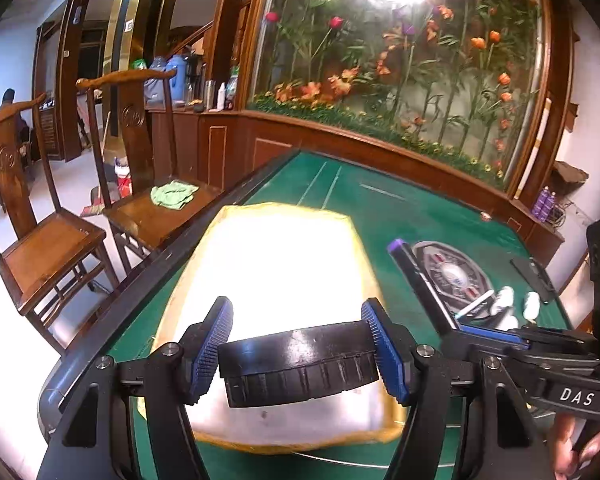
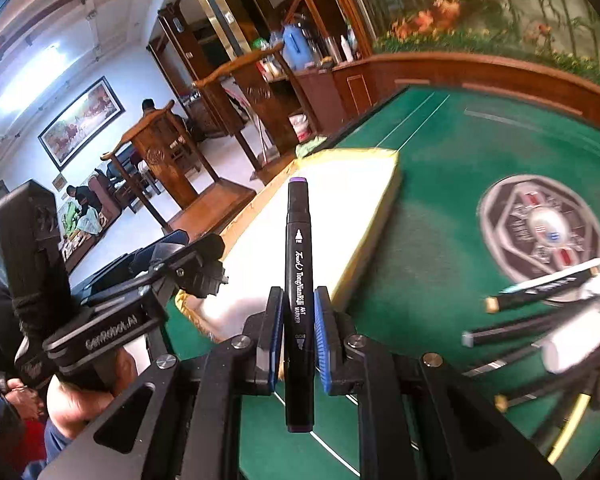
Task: Organize rigid objects
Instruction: 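Carry both items over the white tray and open both tools to drop them, then move both open tools back over the items on the green table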
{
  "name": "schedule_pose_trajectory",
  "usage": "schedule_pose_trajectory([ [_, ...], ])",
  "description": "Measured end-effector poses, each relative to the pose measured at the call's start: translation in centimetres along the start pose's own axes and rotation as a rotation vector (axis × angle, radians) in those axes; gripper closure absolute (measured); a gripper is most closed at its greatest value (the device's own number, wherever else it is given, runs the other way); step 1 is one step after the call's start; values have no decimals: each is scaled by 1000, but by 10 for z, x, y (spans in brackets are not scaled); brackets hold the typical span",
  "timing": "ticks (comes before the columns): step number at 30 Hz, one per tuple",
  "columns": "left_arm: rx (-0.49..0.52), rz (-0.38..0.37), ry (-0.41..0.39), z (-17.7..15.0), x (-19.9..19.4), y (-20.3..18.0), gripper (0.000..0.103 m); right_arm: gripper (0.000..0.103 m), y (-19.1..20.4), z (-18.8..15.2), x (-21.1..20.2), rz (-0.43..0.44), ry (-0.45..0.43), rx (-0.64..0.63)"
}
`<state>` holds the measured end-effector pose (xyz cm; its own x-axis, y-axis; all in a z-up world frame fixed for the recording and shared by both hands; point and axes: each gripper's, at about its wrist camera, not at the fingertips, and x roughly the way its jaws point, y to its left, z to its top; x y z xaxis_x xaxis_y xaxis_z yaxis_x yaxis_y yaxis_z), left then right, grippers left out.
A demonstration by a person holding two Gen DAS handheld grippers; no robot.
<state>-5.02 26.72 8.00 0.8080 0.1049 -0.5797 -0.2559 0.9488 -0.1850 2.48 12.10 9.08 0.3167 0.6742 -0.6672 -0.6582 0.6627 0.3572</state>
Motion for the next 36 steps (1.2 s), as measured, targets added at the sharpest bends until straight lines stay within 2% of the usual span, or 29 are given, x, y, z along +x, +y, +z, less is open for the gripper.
schedule_pose_trajectory([
  [6, -34, 4, 59, -4, 36, 19, 33, 89, 1, 12, 57, -26, 60, 46],
  [10, -52, -4, 101, -10, 55, 29, 32, 89, -6, 20, 76, -7, 83, 92],
  [19, -38, 10, 130, -21, 63, 34, 32, 89, -2, 30, 113, 12, 150, 154],
  [24, -39, 10, 165, -23, 69, 35, 32, 89, 7, 32, 120, -34, 141, 122],
  [27, -27, 15, 190, -24, 72, 32, 23, 89, 6, 35, 122, -56, 152, 116],
  [31, -36, 9, 190, -25, 70, 34, 22, 88, 3, 35, 124, -50, 166, 125],
  [35, -47, -7, 165, -23, 62, 36, 22, 75, 4, 39, 119, -30, 167, 134],
  [36, -51, -20, 142, -21, 56, 36, 22, 75, 2, 39, 116, -24, 160, 138],
])
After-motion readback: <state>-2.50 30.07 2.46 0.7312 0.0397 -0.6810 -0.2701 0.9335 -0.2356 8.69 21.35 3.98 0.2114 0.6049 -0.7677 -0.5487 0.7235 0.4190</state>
